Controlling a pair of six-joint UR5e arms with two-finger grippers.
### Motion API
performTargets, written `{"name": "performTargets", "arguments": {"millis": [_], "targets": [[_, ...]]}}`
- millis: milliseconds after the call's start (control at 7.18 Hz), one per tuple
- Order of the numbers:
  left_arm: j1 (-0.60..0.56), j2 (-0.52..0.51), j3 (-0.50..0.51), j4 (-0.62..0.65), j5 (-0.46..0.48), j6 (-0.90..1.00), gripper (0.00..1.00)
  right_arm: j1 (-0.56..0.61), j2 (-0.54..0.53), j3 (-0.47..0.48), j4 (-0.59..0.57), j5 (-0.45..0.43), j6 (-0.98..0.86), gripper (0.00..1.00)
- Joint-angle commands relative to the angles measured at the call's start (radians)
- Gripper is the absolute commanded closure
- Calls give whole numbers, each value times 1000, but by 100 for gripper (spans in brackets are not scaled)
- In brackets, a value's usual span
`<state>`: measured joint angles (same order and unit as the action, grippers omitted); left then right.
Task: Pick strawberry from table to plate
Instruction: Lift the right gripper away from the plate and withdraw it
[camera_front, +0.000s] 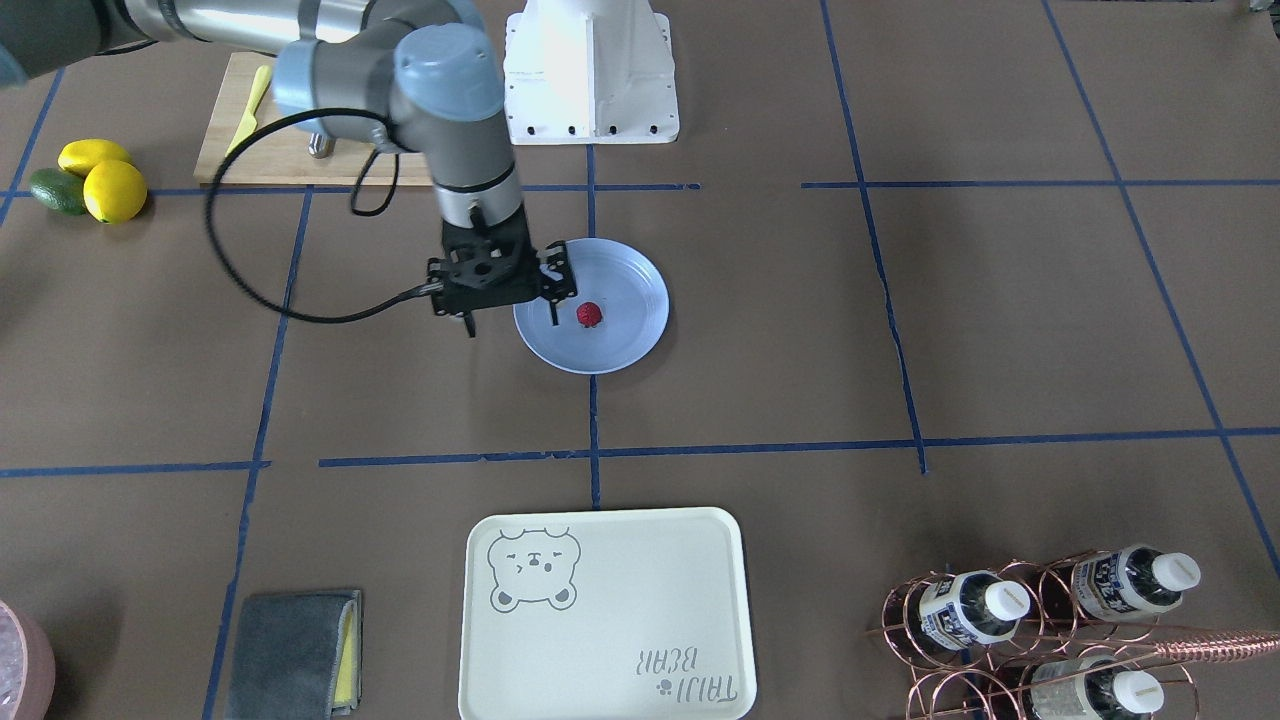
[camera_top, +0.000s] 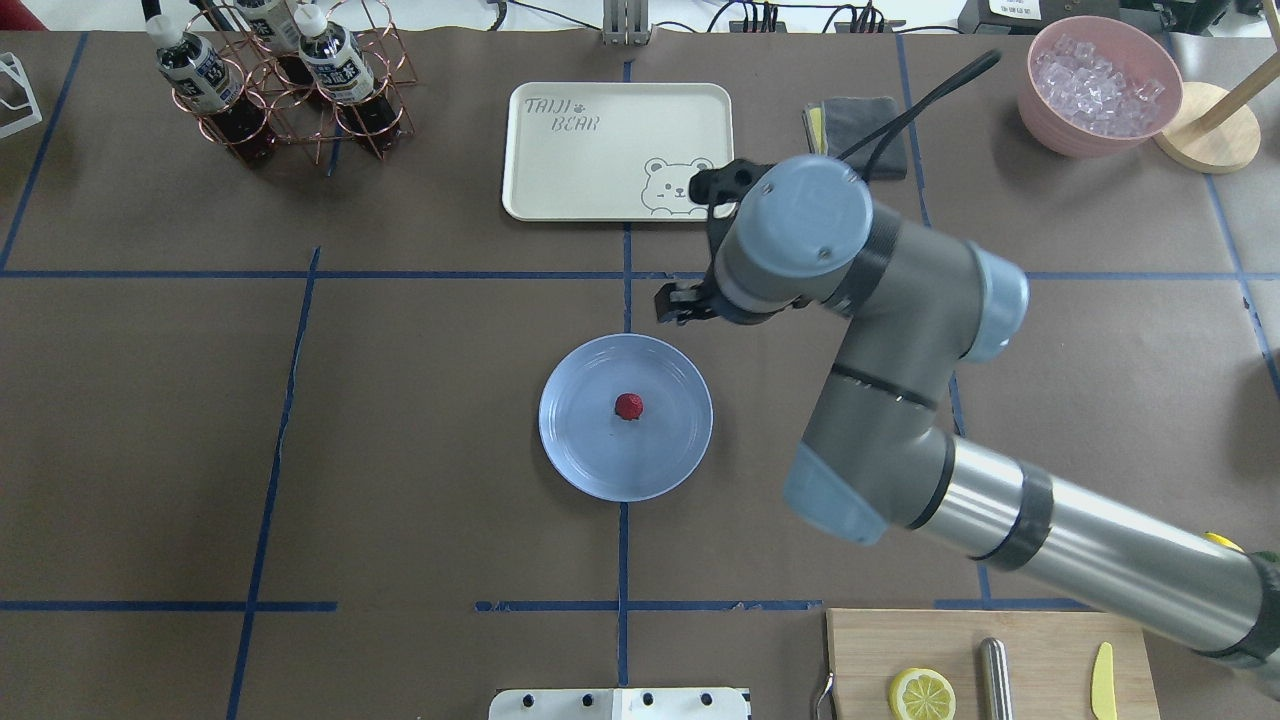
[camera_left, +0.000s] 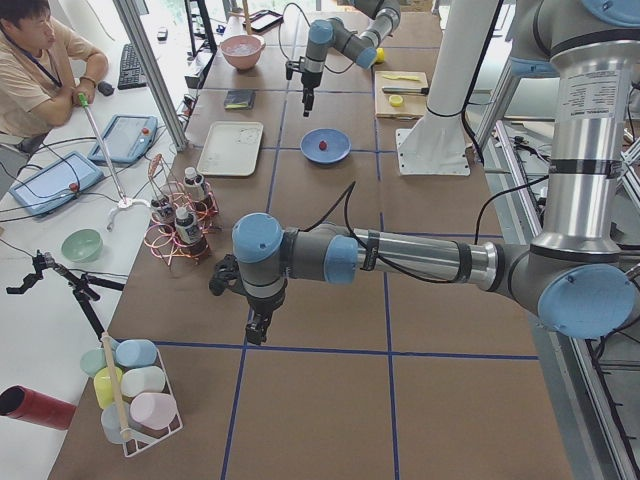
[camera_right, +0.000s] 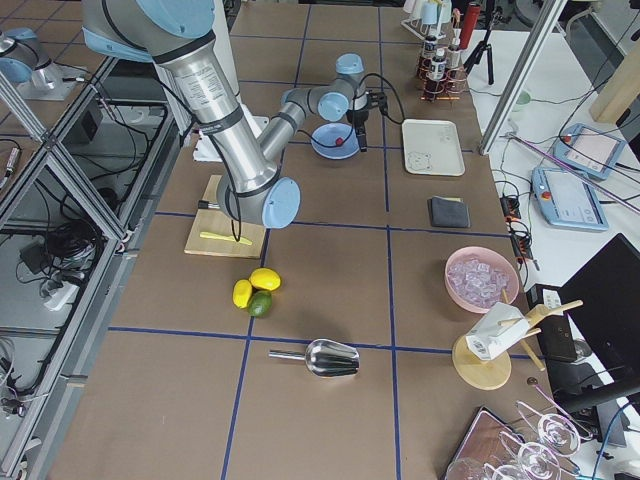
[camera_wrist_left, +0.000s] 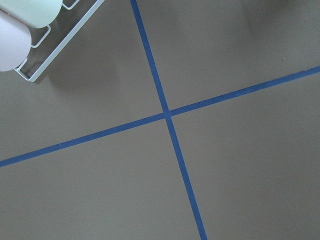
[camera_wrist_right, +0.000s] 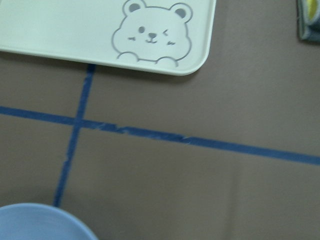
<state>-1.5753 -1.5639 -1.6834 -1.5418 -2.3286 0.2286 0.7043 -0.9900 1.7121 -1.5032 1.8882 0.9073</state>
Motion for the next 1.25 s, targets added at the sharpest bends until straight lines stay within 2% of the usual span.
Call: {"name": "performTargets", "arguments": {"millis": [0, 139, 418, 697, 836, 1115], "targets": [[0, 13, -3, 8, -49, -6, 0, 311, -189, 26, 4, 257, -424, 0], [0, 31, -1, 8, -63, -8, 0, 446, -273, 18, 1, 332, -620, 0], [-2, 57, -9, 6, -104, -9, 0, 655, -428, 9, -9, 344, -941, 0], [-5, 56, -10, -3, -97, 0, 0, 783, -556, -29, -3, 350, -980, 0], [-5, 57, -31, -4, -95, 0, 0, 802, -632, -31, 1, 351, -992, 0], [-5, 61, -41, -4, -97, 2, 0, 814, -683, -29, 3, 354, -986, 0]]}}
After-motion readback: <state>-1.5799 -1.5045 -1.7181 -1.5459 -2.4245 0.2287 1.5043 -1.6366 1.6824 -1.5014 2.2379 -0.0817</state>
